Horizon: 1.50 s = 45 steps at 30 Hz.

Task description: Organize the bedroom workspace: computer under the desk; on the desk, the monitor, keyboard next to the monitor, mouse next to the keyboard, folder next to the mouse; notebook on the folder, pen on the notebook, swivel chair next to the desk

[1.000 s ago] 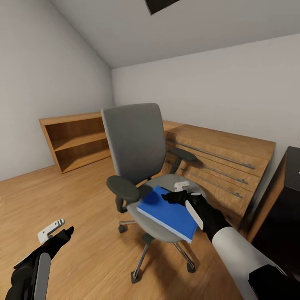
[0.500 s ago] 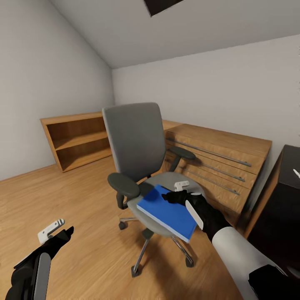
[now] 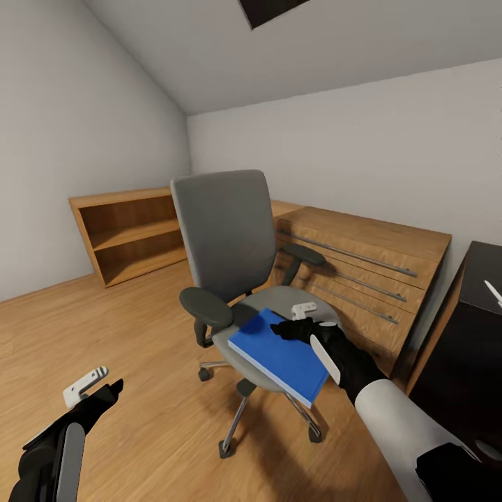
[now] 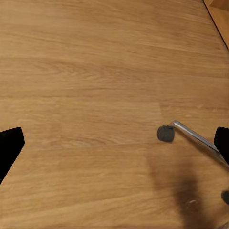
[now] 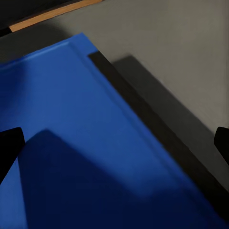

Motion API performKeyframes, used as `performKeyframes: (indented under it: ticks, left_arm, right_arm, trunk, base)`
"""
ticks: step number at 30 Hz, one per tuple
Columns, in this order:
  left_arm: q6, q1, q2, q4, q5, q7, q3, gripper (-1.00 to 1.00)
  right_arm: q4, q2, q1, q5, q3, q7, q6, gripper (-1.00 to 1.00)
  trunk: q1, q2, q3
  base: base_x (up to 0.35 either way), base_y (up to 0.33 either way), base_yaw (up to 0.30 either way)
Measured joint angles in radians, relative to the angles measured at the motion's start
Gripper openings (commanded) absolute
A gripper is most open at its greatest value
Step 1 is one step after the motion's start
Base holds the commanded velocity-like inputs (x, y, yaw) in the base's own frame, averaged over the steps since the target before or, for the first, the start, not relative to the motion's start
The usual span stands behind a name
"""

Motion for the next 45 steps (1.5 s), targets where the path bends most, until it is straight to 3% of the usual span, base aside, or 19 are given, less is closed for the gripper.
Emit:
performKeyframes:
  ticks: [6, 45]
  left_arm:
    - [0.0, 0.0, 0.0, 0.0, 0.0, 0.0, 0.0, 1.0]
    - [-0.002, 0.0, 0.0, 0.001, 0.0, 0.0, 0.0, 1.0]
  right_arm:
    - [0.006, 0.0, 0.0, -0.001, 0.0, 0.0, 0.0, 1.0]
    - [0.026, -0.004, 0.001, -0.001, 0.0, -0.001, -0.007, 1.0]
  trunk:
    - [0.0, 0.0, 0.004]
    - [-0.15, 0.273, 0.126]
  base:
    - [0.0, 0.0, 0.0]
    - [0.0, 0.0, 0.0]
